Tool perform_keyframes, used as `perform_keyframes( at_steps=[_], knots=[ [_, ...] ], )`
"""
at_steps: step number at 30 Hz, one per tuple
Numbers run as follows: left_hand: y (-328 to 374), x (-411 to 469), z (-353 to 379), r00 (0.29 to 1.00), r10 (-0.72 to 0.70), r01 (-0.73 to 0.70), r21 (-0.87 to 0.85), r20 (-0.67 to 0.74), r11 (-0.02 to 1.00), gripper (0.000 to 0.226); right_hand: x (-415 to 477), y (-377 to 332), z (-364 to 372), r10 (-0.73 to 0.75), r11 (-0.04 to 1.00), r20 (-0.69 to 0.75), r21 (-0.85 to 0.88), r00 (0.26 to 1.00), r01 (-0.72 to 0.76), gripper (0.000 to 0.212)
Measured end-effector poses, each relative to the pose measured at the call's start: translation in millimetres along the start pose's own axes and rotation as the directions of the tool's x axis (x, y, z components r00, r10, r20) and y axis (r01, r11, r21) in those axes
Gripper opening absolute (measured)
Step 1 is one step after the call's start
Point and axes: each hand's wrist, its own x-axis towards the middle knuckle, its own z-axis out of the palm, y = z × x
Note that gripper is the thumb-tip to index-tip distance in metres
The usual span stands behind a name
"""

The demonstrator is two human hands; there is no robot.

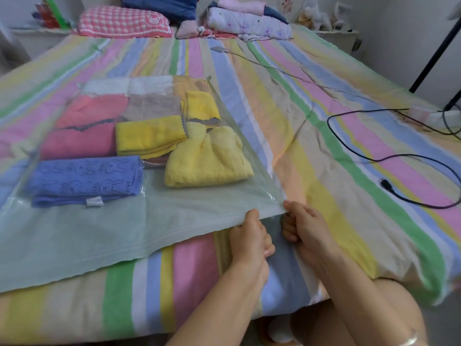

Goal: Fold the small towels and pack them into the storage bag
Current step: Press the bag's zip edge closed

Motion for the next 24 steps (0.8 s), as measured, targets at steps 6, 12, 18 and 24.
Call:
perform_keyframes(
  at_steps=[6,12,18,24],
  knots=[
    [-0.5,0.9,-7.9,0.999,0.039,-0.039,0.026,0.027,0.999,0.044,-8.5,-1.4,8.7,0.056,0.998,-0.082,0.009,0.995,-0.056,0.045],
    [0.0,7.6,-14.5,0.994,-0.029,0.022,0.07,0.108,0.997,0.055,-25.8,-2.7,41.3,0.149,0.929,-0.021,-0.339,0.989,-0.147,0.059],
    [-1.2,12.8,-15.4,0.999,0.0,-0.008,0.178,0.041,0.984,0.049,-22.3,3.7,42.5,0.115,0.926,-0.02,-0.361,0.993,-0.114,0.032],
    [-3.5,11.3,-12.4,0.999,0.03,-0.024,0.178,-0.033,0.984,0.037,-22.1,8.1,43.0,0.066,0.935,-0.029,-0.348,0.997,-0.072,0.025]
  ],
)
